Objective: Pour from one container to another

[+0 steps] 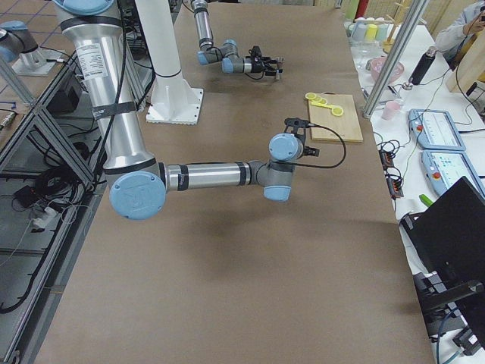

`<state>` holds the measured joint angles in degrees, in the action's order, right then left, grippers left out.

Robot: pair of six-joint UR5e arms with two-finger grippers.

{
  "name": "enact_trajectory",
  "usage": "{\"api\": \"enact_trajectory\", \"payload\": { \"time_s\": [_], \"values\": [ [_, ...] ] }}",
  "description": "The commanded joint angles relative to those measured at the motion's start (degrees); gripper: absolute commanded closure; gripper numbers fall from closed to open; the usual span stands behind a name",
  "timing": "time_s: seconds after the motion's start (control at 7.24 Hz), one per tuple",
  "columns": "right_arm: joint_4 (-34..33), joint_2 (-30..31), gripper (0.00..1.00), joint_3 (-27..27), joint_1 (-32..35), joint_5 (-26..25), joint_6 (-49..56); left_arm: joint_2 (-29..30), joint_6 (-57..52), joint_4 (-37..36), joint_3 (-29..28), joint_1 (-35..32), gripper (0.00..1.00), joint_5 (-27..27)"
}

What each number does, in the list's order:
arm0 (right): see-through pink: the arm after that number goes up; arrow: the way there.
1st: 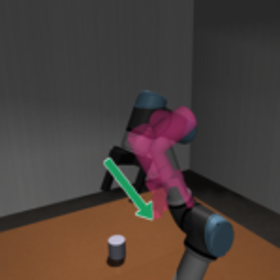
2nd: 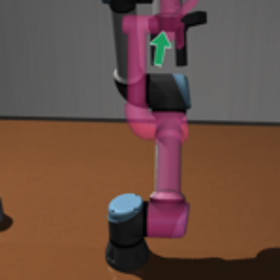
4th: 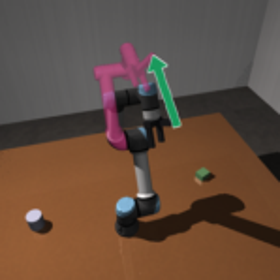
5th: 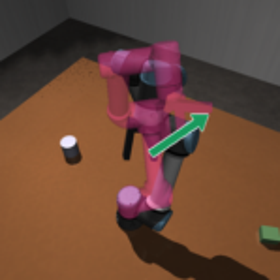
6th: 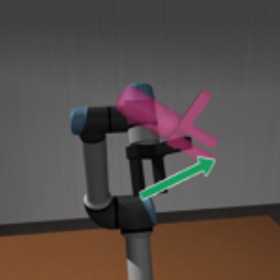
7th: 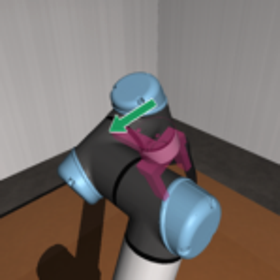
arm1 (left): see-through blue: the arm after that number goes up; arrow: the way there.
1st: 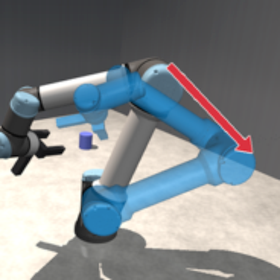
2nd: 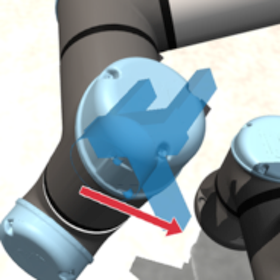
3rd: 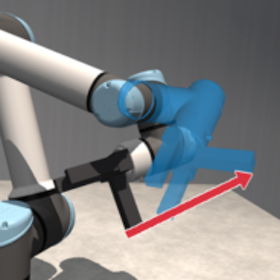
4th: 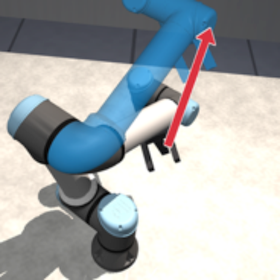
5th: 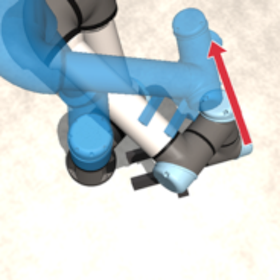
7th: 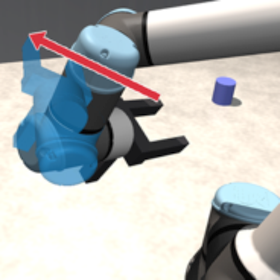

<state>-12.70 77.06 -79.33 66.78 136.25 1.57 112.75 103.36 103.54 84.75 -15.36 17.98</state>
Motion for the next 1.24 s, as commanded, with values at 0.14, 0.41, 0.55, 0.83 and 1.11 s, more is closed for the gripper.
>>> {"api": "enact_trajectory", "payload": {
  "time_s": [0.14, 0.41, 0.55, 0.83, 1.11],
  "values": [
    [-24.14, -0.33, 0.0, -5.12, 7.74, 3.32, -0.07, -0.77, -0.27, 0.0, 2.5, 0.51, 0.01, -0.76],
    [-36.45, 0.36, 0.0, -6.88, 11.6, 4.11, 0.1, -4.53, -0.79, -0.61, 8.46, 2.26, 0.01, -0.85],
    [-44.26, 0.54, 0.0, -7.85, 13.18, 4.03, 0.28, -8.47, -0.71, -3.92, 12.94, 4.18, 0.01, -3.46],
    [-63.06, 0.63, 0.0, -8.39, 18.01, 4.11, 0.37, -11.67, -0.79, -4.31, 18.24, 5.26, 0.01, -4.27],
    [-80.37, 1.07, 0.0, -8.39, 22.58, 4.11, 0.45, -11.85, -9.51, -2.57, 20.78, 4.47, 0.01, -3.84]
  ]
}}
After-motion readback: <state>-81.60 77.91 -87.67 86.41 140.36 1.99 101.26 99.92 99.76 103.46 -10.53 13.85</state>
